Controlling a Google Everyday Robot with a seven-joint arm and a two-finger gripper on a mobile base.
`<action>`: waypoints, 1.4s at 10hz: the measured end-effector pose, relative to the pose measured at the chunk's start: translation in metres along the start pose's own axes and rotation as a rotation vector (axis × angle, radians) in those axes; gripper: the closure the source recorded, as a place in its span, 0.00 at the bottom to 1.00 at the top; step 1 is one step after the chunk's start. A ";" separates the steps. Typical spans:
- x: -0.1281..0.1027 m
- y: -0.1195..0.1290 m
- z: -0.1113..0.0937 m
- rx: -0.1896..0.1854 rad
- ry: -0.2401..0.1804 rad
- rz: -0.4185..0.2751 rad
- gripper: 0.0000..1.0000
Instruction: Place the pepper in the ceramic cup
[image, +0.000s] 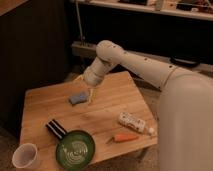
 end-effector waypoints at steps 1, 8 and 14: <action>0.000 0.000 0.000 0.000 0.000 0.000 0.20; -0.001 0.000 -0.001 0.001 0.001 -0.001 0.20; -0.003 0.002 -0.007 0.002 0.057 -0.003 0.20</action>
